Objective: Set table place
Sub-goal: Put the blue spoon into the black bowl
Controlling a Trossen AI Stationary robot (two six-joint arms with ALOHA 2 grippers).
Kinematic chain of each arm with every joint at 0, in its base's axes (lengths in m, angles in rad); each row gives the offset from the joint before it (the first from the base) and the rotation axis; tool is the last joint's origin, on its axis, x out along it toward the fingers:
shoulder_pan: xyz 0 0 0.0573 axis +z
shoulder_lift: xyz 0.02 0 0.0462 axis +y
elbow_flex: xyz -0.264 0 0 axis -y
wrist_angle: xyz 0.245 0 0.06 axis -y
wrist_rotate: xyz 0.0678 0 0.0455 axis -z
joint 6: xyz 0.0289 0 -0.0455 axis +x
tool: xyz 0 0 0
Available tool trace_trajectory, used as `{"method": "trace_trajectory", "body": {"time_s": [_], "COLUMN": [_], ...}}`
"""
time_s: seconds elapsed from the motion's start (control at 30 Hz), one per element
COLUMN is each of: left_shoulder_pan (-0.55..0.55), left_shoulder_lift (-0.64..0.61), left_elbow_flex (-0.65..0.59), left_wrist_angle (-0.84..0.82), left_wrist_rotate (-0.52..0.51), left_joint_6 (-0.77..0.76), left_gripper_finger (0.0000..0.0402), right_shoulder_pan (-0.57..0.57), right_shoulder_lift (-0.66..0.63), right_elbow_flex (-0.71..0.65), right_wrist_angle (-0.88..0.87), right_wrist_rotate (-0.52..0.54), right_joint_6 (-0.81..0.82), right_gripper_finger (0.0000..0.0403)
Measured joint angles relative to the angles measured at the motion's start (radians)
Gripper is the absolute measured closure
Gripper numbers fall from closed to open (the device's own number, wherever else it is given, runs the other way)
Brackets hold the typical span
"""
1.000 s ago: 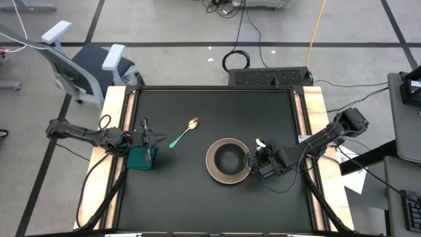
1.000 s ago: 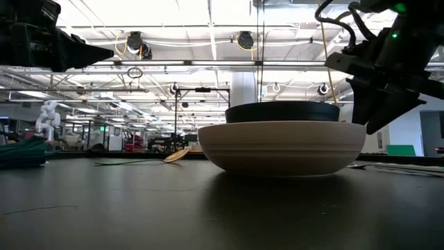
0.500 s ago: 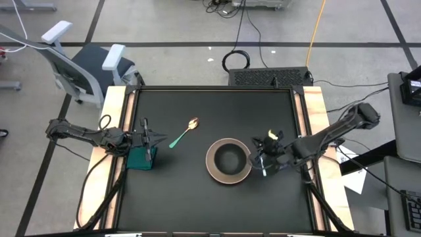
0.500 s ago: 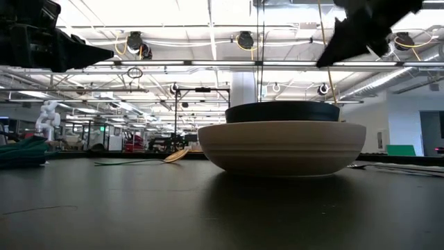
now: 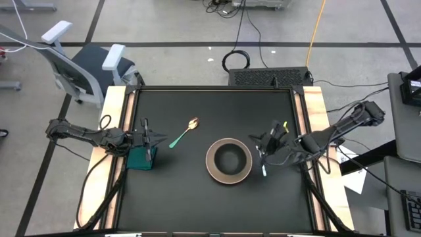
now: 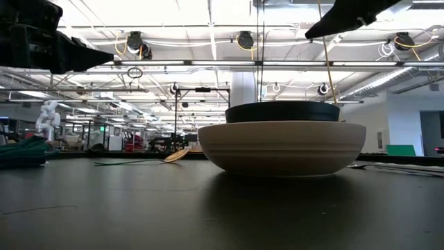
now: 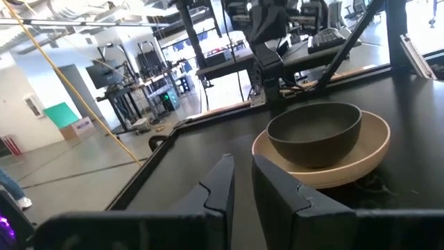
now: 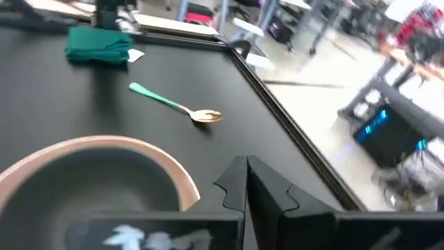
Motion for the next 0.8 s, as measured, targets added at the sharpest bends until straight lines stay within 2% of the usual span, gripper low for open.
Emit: {"method": "trace_trajectory", "body": {"time_s": [0.2,0.4,0.53,0.8], "left_shoulder_pan": [0.000,0.000,0.000,0.000], "left_shoulder_lift": [0.000,0.000,0.000,0.000], "left_elbow_flex": [0.000,0.000,0.000,0.000], "left_wrist_angle": [0.018,0.094,0.104,0.069], "left_wrist_rotate": [-0.013,-0.078,-0.080,-0.106], "left_joint_6": [0.001,0.016,0.015,-0.002], "left_gripper_finger": [0.0344,0.0344,0.0344,0.0344], "right_shoulder_pan": [-0.015,-0.034,-0.034,-0.034], "right_shoulder_lift": [-0.113,-0.255,-0.287,-0.262], "right_elbow_flex": [-0.135,-0.256,-0.279,-0.281], "right_wrist_angle": [0.169,0.342,0.341,0.394], "right_wrist_rotate": [-0.155,-0.275,-0.282,-0.282], "right_joint_6": [-0.184,-0.243,-0.260,-0.303], "right_gripper_finger": [0.0402,0.0402,0.0403,0.0403]}}
